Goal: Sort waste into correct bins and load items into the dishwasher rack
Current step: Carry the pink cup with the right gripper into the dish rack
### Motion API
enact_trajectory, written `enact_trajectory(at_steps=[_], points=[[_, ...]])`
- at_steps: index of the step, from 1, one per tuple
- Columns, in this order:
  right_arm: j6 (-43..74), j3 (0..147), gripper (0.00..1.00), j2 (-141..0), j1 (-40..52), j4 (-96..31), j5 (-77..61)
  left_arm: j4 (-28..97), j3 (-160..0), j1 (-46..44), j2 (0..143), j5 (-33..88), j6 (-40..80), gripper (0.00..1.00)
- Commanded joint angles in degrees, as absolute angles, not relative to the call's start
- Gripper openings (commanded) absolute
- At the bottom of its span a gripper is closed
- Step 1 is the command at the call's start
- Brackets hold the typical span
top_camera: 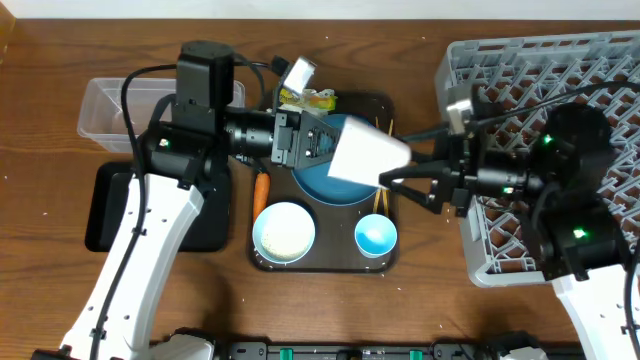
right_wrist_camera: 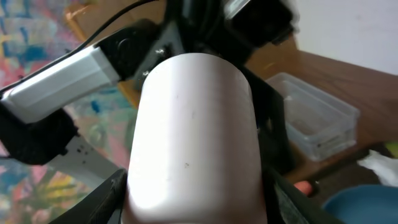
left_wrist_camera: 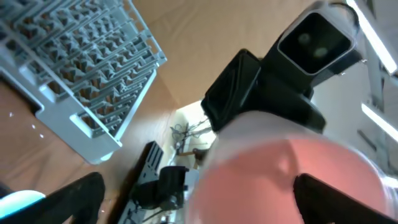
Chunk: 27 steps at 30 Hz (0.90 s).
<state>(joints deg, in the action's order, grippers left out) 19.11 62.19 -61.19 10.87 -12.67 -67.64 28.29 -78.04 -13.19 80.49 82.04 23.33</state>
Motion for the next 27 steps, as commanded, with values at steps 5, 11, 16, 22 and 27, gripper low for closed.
enact_trajectory(at_steps=[5,11,16,22,27], points=[[16.0,62.8,0.52,-58.4,-4.4,-22.9,-66.8,28.1,-78.9,-5.1,80.5,81.4,18.7,0.98],[16.1,63.0,0.48,-56.8,-16.3,-39.9,-45.8,28.2,-78.9,-1.1,80.5,81.6,18.7,0.98],[18.2,65.3,0.49,-56.2,-20.5,-52.9,-19.2,28.2,-78.9,-1.0,80.5,81.6,18.7,0.98],[18.2,65.9,0.53,-57.7,-23.8,-58.0,1.3,28.2,-78.9,-1.0,80.5,81.3,18.2,0.98],[18.9,65.9,0.54,-62.3,-28.4,-58.8,6.7,28.2,-78.9,-1.0,80.5,80.3,18.0,0.98]])
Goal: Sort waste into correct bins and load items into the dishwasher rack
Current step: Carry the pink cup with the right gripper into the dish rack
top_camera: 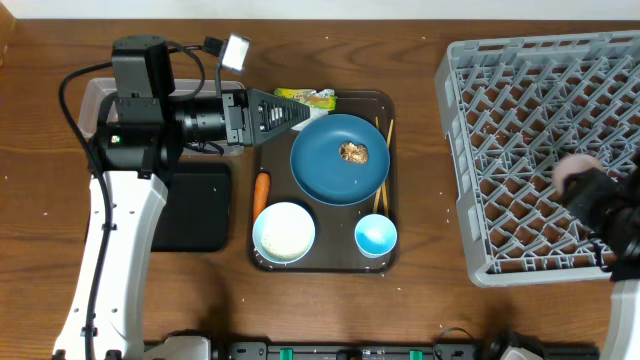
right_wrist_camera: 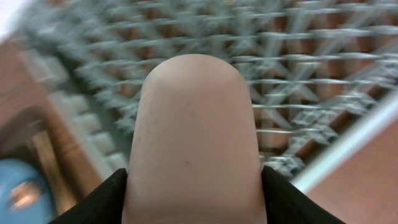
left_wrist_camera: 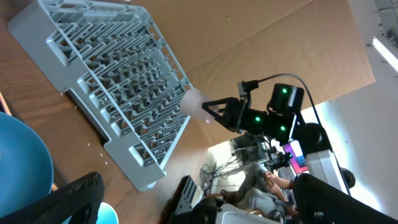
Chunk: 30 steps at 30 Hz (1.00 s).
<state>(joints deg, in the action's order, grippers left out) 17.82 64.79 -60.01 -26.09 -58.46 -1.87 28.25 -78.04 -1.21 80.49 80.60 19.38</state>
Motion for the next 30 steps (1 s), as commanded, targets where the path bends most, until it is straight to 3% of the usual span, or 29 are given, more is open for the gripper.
enact_trajectory(at_steps=[1,14,19,27,30], points=[[19.4,65.9,0.54,-63.7,-29.7,-59.0,7.0,28.2,-78.9,-1.0,80.5,80.3,18.0,0.98],[20.1,65.9,0.54,-80.1,-38.9,-56.6,-6.5,29.3,-78.7,-1.0,80.5,80.3,18.0,0.98],[20.1,66.0,0.7,-82.0,-38.9,-56.3,-8.0,30.4,-78.4,-1.1,80.5,80.3,18.0,0.98],[19.6,69.3,0.75,-80.1,-39.0,-57.3,-9.1,30.6,-78.1,-1.1,80.5,80.1,16.9,0.98],[19.2,70.1,0.7,-79.4,-39.0,-57.6,-9.4,30.6,-78.1,-1.1,80.5,80.1,16.9,0.98]])
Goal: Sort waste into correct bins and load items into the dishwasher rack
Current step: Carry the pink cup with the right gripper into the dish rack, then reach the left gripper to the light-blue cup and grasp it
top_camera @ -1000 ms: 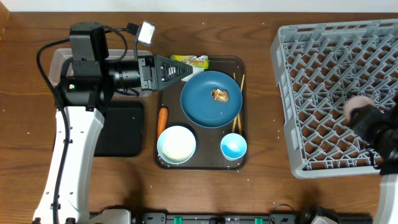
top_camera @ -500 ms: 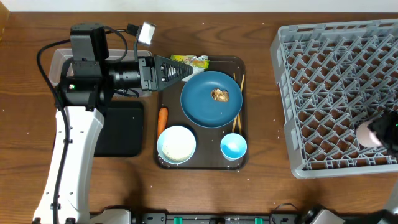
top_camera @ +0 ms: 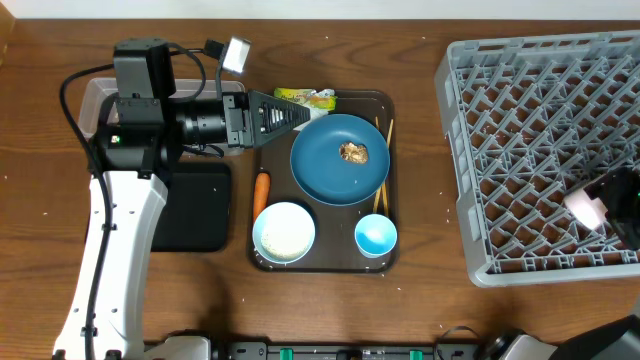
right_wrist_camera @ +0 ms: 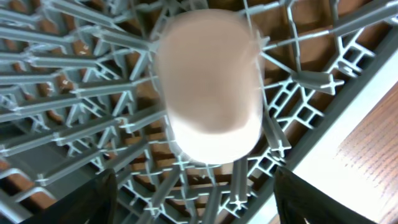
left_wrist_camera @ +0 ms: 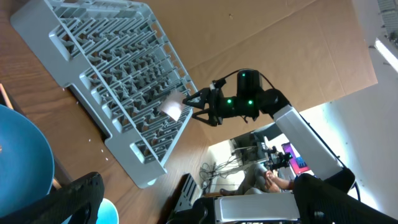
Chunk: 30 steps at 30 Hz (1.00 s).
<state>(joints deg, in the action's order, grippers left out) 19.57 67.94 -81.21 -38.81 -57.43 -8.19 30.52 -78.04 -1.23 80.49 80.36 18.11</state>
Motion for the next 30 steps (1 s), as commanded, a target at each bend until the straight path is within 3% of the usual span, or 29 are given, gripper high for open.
enact_trajectory(at_steps=[1,10,15,17,19,23,24,26,30], points=[[19.2,70.1,0.69,-79.2,-39.0,-57.5,-9.3,30.6,-78.1,-1.1,80.5,80.1,16.9,0.98],[18.3,70.2,0.7,-79.0,-39.0,-57.7,-9.9,30.6,-78.1,-1.1,80.5,80.1,17.0,0.98],[12.5,70.2,0.7,-78.3,-38.9,-57.9,-22.5,32.2,-78.1,-6.0,80.5,77.8,13.9,0.99],[10.5,70.2,0.71,-77.0,-38.9,-57.6,-29.3,37.0,-78.1,-10.6,80.5,69.1,10.3,0.99],[10.4,70.2,0.72,-74.8,-38.9,-57.6,-33.3,45.0,-78.1,-16.2,80.5,52.8,5.9,0.99],[10.7,70.2,0.74,-70.1,-38.9,-58.0,-34.1,55.5,-78.1,-25.1,81.1,25.8,5.6,1.0],[10.7,70.2,0.75,-69.0,-38.9,-58.1,-34.1,57.3,-78.1,-26.9,81.4,21.3,5.6,0.96],[10.7,70.2,0.77,-66.7,-38.9,-58.2,-34.1,59.0,-77.8,-29.8,82.3,16.1,5.7,0.86],[10.7,70.2,0.79,-64.1,-38.9,-58.8,-34.1,59.0,-77.1,-35.6,86.3,14.3,6.1,0.79]])
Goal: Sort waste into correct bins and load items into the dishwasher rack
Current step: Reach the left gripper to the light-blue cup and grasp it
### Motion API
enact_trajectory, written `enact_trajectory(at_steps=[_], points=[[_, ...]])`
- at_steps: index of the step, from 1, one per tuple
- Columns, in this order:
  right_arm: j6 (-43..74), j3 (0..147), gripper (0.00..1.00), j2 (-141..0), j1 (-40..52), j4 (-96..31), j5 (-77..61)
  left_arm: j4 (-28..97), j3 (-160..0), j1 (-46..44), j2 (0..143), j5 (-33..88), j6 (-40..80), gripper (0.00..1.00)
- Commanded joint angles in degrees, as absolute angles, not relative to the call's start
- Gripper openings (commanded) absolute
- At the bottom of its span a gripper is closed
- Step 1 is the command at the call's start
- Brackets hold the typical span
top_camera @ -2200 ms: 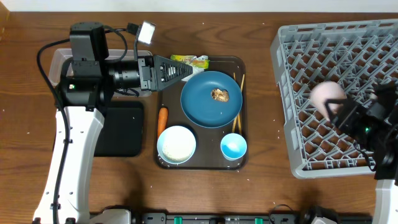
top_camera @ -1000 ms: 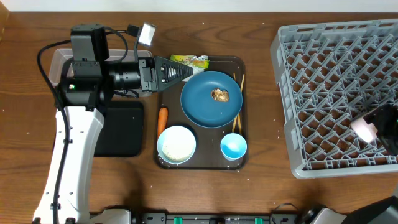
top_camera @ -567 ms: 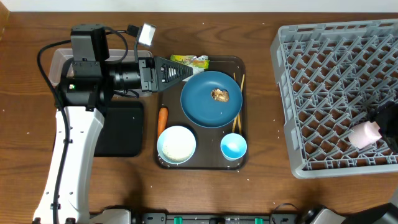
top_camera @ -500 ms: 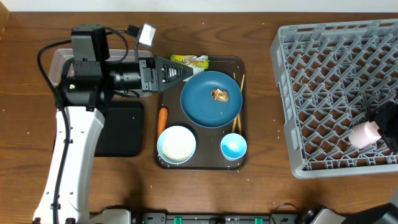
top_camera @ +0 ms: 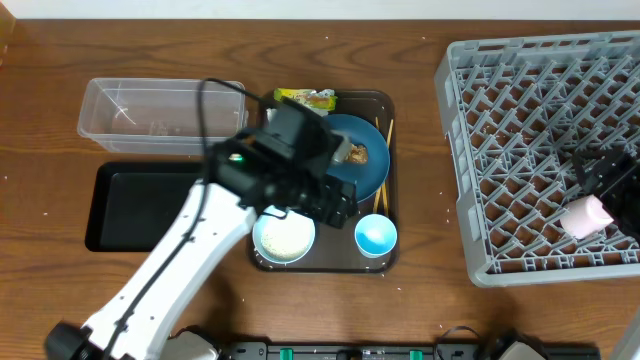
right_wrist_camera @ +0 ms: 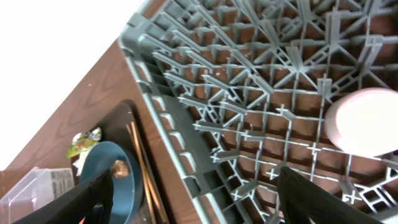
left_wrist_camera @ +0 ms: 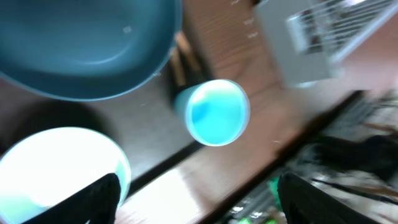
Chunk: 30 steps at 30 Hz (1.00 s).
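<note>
A pale pink cup (top_camera: 587,215) lies on its side in the grey dishwasher rack (top_camera: 520,70), near its front right corner; the right wrist view shows the cup (right_wrist_camera: 367,121) too. My right gripper (right_wrist_camera: 199,208) is open and empty, above the rack and back from the cup. My left gripper (left_wrist_camera: 199,208) is open and empty, low over the dark tray (top_camera: 385,262). Under it are a small blue cup (left_wrist_camera: 217,112), a white bowl (left_wrist_camera: 56,168) and a blue plate (left_wrist_camera: 81,43) with a food scrap. The left arm (top_camera: 200,250) hides part of the plate.
Chopsticks (top_camera: 386,130) lie along the tray's right side and a green wrapper (top_camera: 305,98) at its back edge. A clear plastic bin (top_camera: 160,115) and a black bin (top_camera: 130,205) stand to the left of the tray. The rack fills the right side.
My left arm has moved from the back left, by the bins, to low over the tray's bowl and blue cup. My right gripper has drawn back from the cup, which stays in the rack.
Both grippers met at the pink cup above the tray. Then my right gripper held the cup over the rack and my left stood open at the left. Then the cup lay in the rack under my open right gripper. Now both grippers are empty.
</note>
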<state>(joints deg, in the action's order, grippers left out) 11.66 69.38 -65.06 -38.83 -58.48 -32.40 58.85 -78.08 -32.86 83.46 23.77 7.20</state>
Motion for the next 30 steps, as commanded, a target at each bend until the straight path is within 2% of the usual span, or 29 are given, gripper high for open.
enact_trajectory(at_steps=[1,6,10,15,20,23,26,30], points=[[10.6,70.2,0.8,-63.8,-38.9,-59.0,-34.1,59.0,-77.1,-36.7,87.6,14.0,6.1,0.79],[10.6,70.2,0.82,-63.8,-38.9,-60.2,-34.1,58.3,-77.1,-40.6,95.3,12.1,6.8,0.69],[10.6,70.2,0.83,-63.8,-38.9,-60.3,-33.9,55.1,-77.1,-42.0,100.5,12.2,8.7,0.68],[10.6,70.2,0.83,-63.8,-38.9,-60.3,-33.6,54.1,-77.1,-42.3,104.2,12.1,9.1,0.58],[10.6,70.2,0.83,-63.8,-38.9,-60.3,-33.0,52.6,-77.1,-42.3,106.5,12.2,9.1,0.54],[10.6,70.2,0.83,-63.8,-38.9,-60.3,-32.7,51.9,-77.1,-42.3,106.8,12.2,9.1,0.41],[10.6,70.2,0.84,-63.8,-38.9,-60.3,-32.1,51.7,-77.1,-42.3,106.8,12.2,9.1,0.33],[10.6,70.2,0.84,-63.8,-38.9,-60.3,-31.9,51.3,-77.1,-42.6,106.8,12.6,9.7,0.32]])
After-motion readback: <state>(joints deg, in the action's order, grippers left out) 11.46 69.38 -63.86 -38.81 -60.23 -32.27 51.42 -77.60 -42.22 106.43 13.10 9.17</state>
